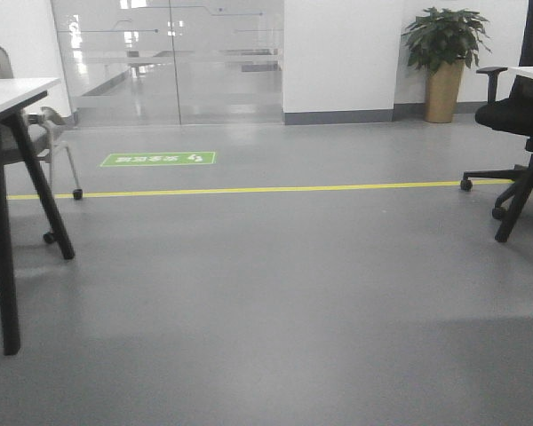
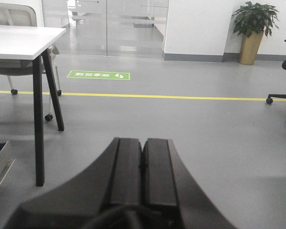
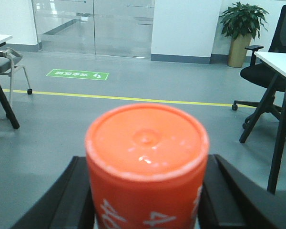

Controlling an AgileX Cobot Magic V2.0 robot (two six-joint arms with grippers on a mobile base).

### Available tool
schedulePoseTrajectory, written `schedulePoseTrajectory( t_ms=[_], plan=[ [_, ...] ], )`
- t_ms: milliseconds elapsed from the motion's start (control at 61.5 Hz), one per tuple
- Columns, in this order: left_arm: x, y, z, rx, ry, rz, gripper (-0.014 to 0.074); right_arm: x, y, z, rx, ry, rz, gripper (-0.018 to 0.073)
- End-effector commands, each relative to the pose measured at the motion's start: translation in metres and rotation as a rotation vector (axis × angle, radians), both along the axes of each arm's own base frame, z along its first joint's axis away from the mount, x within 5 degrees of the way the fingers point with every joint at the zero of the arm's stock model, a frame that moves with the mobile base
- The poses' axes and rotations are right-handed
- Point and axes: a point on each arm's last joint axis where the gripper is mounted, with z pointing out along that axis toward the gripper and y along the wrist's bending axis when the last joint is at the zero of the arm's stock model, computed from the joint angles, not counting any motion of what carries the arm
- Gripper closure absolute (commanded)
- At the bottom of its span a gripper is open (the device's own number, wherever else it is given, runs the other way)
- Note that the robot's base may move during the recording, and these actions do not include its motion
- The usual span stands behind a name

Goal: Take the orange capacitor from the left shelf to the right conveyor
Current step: 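Drive the base away from the shelf across the floor, holding the cylinder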

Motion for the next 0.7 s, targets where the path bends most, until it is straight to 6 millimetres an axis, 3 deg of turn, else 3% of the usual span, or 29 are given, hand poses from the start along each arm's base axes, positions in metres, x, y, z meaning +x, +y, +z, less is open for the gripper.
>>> schedulePoseTrajectory(
  t_ms=[0, 683],
  plan=[
    [-0.0014, 0.0006, 0.0099, -0.012, -0.104, 0.005, 0.0723, -0.0003, -0.0007, 0.0151, -0.014, -0.100, -0.013, 0.0489],
    [-0.0014, 0.0006, 0.0092, -0.011, -0.096, 0.004, 0.0723, -0.0003, -0.0007, 0.0151, -0.014, -0.100, -0.013, 0.0489]
  ],
)
